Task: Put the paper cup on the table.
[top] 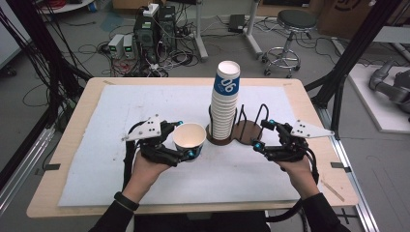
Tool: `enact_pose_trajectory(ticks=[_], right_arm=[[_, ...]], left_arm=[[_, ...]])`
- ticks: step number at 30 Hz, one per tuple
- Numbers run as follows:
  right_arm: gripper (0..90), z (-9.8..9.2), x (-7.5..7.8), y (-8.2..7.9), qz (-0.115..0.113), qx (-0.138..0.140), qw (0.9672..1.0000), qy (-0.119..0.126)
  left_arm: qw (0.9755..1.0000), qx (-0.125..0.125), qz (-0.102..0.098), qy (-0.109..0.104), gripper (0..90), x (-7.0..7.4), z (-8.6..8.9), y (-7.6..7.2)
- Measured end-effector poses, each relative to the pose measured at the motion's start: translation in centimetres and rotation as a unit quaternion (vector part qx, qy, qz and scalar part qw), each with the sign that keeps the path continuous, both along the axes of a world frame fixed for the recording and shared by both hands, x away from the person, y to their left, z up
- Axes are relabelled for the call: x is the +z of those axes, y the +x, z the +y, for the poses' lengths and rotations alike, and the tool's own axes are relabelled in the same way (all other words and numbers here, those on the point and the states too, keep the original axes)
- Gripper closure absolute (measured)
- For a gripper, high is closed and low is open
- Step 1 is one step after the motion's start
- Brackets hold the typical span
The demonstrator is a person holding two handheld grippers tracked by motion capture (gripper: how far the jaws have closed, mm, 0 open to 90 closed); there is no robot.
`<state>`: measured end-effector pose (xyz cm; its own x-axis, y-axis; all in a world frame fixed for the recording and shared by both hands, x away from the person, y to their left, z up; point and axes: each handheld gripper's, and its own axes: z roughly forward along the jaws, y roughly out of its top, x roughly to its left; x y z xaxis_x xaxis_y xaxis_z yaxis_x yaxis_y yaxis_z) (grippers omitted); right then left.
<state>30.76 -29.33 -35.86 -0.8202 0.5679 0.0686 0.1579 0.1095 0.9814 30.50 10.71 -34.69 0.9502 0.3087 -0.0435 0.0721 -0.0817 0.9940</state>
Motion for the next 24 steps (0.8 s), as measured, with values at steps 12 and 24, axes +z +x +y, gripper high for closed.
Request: enact_pose_trajectory(ticks=[12,24], right_arm=[[19.4,-0.2,0.0,0.2,-0.001,-0.003,1.0,-0.008],[19.5,-0.9,-0.2,0.4,0.008,-0.007,0.9999,-0.002]], left_arm=[[0.9995,0.026,-0.014,-0.008,21.4,1.7,1.3,-0.7],[0.9956,0.089,-0.024,-0.017,21.1,3.4,5.0,-0.5]])
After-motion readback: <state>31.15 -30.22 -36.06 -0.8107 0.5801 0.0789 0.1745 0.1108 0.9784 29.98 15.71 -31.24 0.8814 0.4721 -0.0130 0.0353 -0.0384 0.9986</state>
